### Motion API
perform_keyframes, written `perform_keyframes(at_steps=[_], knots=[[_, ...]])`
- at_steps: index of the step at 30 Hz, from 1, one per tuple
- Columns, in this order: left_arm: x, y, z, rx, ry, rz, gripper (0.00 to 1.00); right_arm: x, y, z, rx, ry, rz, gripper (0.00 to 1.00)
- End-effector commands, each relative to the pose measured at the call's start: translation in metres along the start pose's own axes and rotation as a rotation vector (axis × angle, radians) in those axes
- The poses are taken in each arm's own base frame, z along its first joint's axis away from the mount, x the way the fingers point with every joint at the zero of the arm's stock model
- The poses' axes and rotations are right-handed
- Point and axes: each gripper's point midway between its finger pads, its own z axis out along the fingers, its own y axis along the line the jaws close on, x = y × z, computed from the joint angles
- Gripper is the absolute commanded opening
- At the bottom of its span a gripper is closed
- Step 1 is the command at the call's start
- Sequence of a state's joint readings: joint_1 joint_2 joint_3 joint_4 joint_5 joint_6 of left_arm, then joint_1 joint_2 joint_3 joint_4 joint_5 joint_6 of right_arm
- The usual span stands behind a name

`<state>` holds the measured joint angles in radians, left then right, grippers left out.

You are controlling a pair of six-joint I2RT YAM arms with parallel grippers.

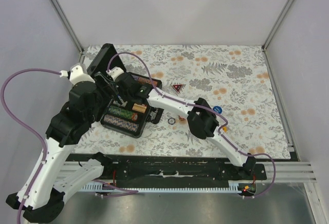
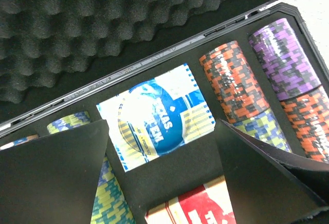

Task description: Pack up texas hold em set

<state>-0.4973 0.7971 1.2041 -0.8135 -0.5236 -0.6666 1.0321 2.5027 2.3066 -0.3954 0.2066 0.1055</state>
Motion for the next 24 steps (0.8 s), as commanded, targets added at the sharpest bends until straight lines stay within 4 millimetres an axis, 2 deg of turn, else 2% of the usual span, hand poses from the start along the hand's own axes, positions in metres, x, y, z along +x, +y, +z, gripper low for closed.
perform_keyframes(at_steps=[1,3,6,11,15,19,22,24], knots=[[-0.031,-0.026,-0.010,0.113,-0.076,0.008,0.72,-0.073,-0.012,-0.062,0.012,-0.124,0.064,0.92],[-0.037,-0.047,-0.014,0.211,-0.075,0.034,0.73,-0.071,-0.026,-0.070,0.030,-0.103,0.099,0.93],[-0.041,-0.074,-0.017,0.332,-0.061,0.082,0.72,-0.061,-0.060,-0.080,0.078,-0.059,0.164,0.93],[-0.035,-0.104,-0.017,0.478,-0.033,0.145,0.73,-0.040,-0.137,-0.113,0.207,0.010,0.306,0.92],[-0.022,-0.114,-0.009,0.523,0.006,0.183,0.73,-0.002,-0.205,-0.152,0.359,0.079,0.420,0.93],[-0.012,-0.116,0.002,0.524,0.021,0.183,0.73,0.043,-0.256,-0.185,0.473,0.157,0.460,0.95],[-0.008,-0.119,0.007,0.531,0.022,0.178,0.73,0.077,-0.275,-0.184,0.475,0.244,0.443,0.98],[-0.007,-0.120,0.011,0.528,0.026,0.173,0.73,0.097,-0.280,-0.168,0.434,0.309,0.404,0.98]])
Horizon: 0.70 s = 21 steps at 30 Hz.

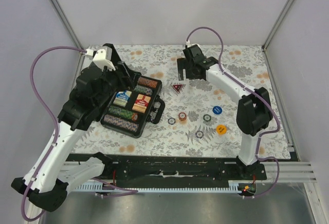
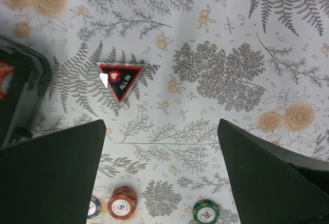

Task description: Pack up texas hold em set

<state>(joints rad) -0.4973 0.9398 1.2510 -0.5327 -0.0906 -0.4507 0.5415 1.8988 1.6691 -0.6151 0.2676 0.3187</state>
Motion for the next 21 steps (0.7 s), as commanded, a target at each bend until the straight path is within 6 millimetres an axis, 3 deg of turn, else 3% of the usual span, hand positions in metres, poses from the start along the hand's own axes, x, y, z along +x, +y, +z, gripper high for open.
perform_keyframes(at_steps=[1,7,15,21], knots=[[-0.011,-0.013,0.007,0.065,-0.047,0.032,0.73,0.027,-0.001,0.026,-0.050,0.106,-0.113,0.98],[-0.011,-0.014,0.012,0.067,-0.032,0.042,0.73,0.047,0.015,0.072,-0.113,0.221,-0.196,0.98],[-0.006,-0.008,0.014,0.036,-0.020,0.039,0.73,0.053,0.021,0.098,-0.141,0.246,-0.278,0.98],[-0.009,-0.004,0.016,0.017,-0.023,0.079,0.73,0.073,0.024,0.119,-0.162,0.311,-0.326,0.98]])
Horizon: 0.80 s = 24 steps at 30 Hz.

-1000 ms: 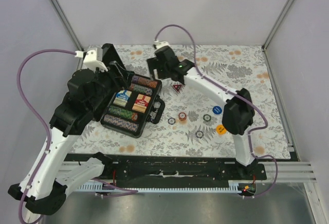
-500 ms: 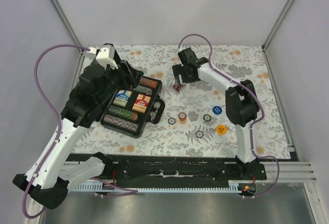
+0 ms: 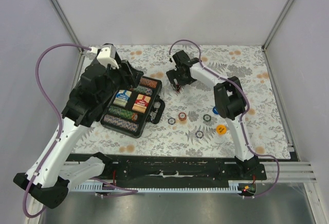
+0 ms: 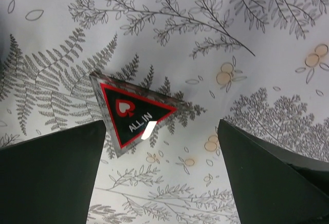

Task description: Pack up texas hold em set

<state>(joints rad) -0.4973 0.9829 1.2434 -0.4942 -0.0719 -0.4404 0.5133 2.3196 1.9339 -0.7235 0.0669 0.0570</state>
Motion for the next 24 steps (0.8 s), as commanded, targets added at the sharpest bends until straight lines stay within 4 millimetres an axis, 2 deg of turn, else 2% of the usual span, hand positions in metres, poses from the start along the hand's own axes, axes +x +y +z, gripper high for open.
perform_keyframes(at_steps=[1,12,15,18,24], knots=[[-0.016,0.000,0.000,-0.006,-0.046,0.075,0.73,-0.001,0.005,0.013,-0.029,0.019,-0.051,0.98],[-0.017,0.003,0.006,-0.028,-0.038,0.103,0.73,0.009,0.007,0.031,-0.030,0.057,-0.054,0.97],[-0.014,0.004,0.008,-0.027,-0.032,0.104,0.73,0.015,0.008,0.035,-0.035,0.071,-0.056,0.93],[-0.012,0.003,0.010,-0.023,-0.023,0.104,0.73,0.017,0.009,0.040,-0.027,0.082,-0.061,0.82],[-0.011,0.004,0.009,-0.022,-0.021,0.112,0.73,0.021,0.007,0.046,0.002,0.098,-0.069,0.76]])
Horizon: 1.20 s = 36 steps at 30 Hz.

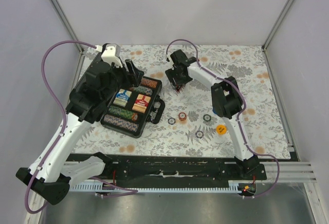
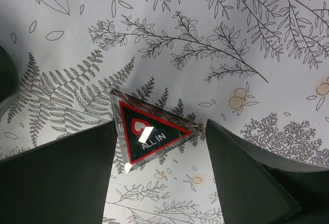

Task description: Pack up texas hold em set

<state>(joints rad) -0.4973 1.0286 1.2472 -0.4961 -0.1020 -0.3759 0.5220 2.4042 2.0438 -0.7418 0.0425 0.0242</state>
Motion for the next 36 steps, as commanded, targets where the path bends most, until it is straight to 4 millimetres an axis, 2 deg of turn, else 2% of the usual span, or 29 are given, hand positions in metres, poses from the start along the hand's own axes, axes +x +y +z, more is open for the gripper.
perform_keyframes(at_steps=[1,7,11,19,24,28,32,36], knots=[[-0.019,-0.005,-0.006,0.019,-0.051,0.049,0.73,0.034,-0.002,0.030,0.032,0.111,-0.028,0.75],[-0.023,-0.004,-0.009,0.013,-0.063,0.063,0.74,0.032,-0.001,0.026,0.040,0.118,0.015,0.62],[-0.024,-0.004,-0.012,0.015,-0.068,0.066,0.74,0.018,-0.001,0.008,0.061,0.074,0.059,0.61],[-0.028,-0.002,-0.023,0.011,-0.090,0.068,0.74,-0.024,0.008,-0.056,0.056,-0.062,0.132,0.61],[-0.030,0.000,-0.030,0.004,-0.107,0.064,0.74,-0.049,0.026,-0.105,0.011,-0.163,0.145,0.61],[-0.033,0.002,-0.037,-0.003,-0.127,0.056,0.74,-0.061,0.054,-0.134,-0.048,-0.218,0.122,0.61],[-0.041,0.004,-0.047,-0.010,-0.162,0.048,0.74,-0.067,0.100,-0.156,-0.111,-0.263,0.031,0.61],[-0.046,0.006,-0.058,-0.017,-0.191,0.043,0.74,-0.066,0.151,-0.157,-0.171,-0.293,-0.085,0.61]])
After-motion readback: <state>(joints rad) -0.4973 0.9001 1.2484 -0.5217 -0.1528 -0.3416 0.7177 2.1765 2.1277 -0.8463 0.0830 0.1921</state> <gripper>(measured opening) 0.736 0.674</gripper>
